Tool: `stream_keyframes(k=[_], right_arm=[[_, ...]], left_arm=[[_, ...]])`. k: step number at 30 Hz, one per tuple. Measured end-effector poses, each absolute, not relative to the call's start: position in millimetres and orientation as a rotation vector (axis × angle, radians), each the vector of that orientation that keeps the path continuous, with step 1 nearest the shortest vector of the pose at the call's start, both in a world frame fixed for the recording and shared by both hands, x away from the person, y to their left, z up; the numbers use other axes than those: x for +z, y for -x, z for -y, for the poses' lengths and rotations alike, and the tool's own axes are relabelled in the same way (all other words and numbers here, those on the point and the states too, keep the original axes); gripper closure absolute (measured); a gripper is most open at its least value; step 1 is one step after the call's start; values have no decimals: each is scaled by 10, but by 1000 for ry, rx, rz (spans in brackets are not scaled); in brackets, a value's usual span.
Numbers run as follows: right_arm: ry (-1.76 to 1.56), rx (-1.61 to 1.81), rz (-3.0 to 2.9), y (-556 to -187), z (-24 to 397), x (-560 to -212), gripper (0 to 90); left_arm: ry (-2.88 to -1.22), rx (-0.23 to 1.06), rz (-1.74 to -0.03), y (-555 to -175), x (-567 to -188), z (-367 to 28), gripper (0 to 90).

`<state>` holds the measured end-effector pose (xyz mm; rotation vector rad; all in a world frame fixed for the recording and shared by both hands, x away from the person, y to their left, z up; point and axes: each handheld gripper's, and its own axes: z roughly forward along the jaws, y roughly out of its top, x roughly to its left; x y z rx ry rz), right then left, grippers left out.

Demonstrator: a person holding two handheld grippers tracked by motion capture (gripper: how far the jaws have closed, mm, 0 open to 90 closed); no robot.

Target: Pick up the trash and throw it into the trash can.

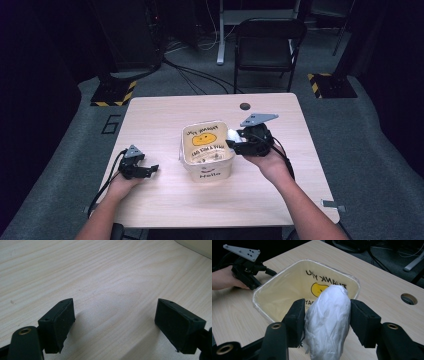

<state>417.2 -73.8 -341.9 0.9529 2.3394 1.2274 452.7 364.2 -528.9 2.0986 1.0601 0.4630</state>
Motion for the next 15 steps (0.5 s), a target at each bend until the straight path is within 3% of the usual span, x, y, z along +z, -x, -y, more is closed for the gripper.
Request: stream_keyframes(k=[15], right_arm=[[-906, 1252, -2371, -4292, 393, -3446, 471]], left_arm=[[-2097, 464, -1061, -4527, -5290, -3642, 164]])
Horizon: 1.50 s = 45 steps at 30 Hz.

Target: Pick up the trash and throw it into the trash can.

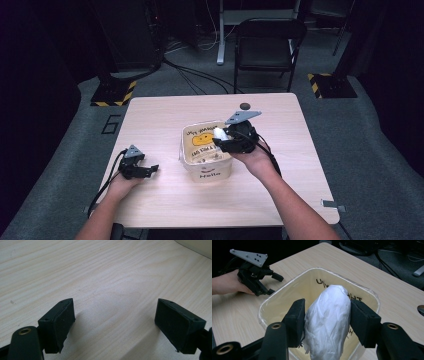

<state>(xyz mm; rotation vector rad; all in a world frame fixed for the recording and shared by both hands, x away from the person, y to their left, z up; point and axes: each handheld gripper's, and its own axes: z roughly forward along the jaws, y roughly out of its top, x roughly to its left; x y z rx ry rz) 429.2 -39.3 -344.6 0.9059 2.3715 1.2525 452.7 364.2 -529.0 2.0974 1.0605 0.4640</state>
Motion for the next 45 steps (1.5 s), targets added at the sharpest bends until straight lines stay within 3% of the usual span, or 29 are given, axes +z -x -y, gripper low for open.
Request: stream_keyframes(k=[37, 45], right_arm=[[-909, 1101, -2487, -4481, 84, -3928, 454], [-916, 1093, -2479, -4464, 59, -3938, 381]], left_arm=[[-2108, 468, -1049, -4532, -5285, -3649, 164], [-2100, 461, -1057, -4528, -5288, -3644, 164]])
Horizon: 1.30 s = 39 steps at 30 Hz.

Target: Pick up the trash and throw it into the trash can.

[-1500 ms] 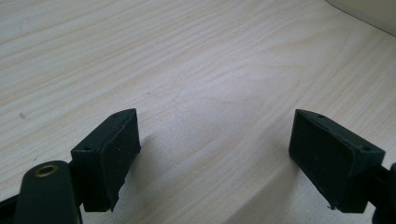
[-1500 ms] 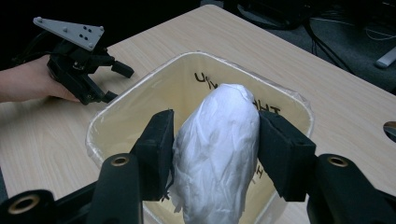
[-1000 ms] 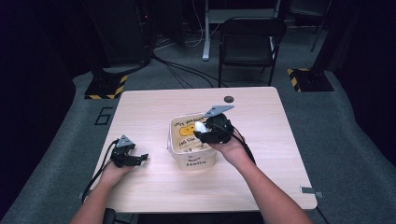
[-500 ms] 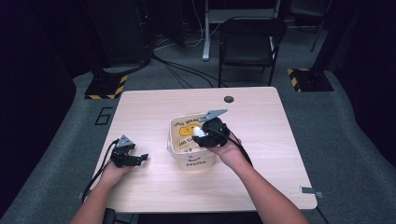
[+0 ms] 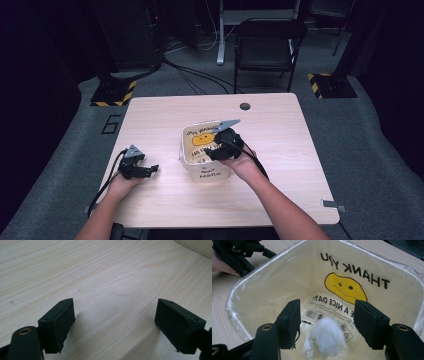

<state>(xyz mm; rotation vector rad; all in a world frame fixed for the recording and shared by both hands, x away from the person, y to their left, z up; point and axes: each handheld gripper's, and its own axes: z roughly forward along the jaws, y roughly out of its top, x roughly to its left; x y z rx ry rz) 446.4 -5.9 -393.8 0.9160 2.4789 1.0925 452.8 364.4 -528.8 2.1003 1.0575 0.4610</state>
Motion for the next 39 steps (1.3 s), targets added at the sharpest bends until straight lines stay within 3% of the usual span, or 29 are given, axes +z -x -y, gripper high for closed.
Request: stream_keyframes(k=[39], right_arm=[[-959, 1125, -2332, -4355, 550, -3732, 348]], left_arm=[[-2101, 469, -1048, -4533, -5291, -3645, 164]])
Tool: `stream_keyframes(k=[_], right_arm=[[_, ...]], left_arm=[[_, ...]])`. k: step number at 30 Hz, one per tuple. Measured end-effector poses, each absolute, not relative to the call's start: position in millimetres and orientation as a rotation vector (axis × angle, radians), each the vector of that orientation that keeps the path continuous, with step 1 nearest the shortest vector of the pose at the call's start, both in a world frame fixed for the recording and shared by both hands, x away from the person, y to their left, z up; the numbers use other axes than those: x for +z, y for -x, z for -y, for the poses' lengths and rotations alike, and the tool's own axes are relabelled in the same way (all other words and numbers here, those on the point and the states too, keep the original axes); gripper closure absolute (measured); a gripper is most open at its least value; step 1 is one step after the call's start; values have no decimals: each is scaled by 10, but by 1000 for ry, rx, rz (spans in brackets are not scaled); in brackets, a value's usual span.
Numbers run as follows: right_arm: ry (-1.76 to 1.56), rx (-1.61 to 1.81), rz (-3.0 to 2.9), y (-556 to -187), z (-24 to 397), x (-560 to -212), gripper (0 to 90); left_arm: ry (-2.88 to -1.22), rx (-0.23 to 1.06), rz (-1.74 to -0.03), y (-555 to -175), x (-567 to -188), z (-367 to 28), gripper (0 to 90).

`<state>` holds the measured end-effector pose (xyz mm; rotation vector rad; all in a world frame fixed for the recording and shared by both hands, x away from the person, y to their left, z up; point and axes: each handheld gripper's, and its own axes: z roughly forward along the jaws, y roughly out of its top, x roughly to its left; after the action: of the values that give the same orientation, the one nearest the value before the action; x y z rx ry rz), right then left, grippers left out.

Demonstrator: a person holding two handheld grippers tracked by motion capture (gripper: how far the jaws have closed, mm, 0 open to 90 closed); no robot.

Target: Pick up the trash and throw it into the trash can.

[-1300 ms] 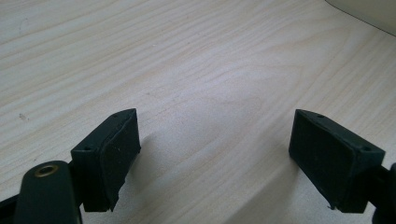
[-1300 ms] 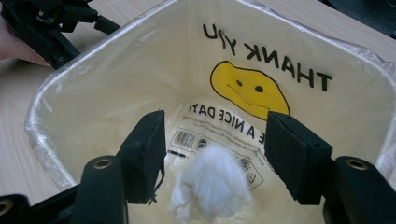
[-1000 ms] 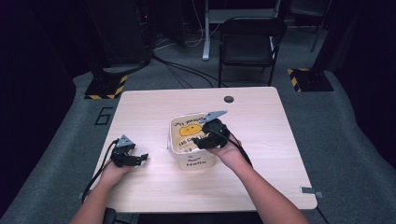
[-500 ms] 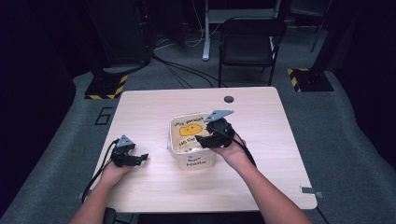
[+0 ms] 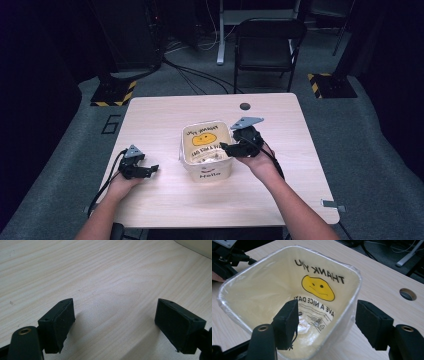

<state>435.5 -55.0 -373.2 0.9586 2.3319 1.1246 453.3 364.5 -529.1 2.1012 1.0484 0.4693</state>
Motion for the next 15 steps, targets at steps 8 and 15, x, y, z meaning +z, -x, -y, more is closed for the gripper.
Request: stream_keyframes(k=[8, 15], right_arm=[[-1013, 1120, -2291, -4355, 794, -3741, 347], [-1070, 1120, -2251, -4347, 985, -3753, 347]], left_arm=[[-2101, 469, -1049, -4532, -5291, -3644, 164], [-2102, 470, -1047, -4533, -5290, -3645, 164]])
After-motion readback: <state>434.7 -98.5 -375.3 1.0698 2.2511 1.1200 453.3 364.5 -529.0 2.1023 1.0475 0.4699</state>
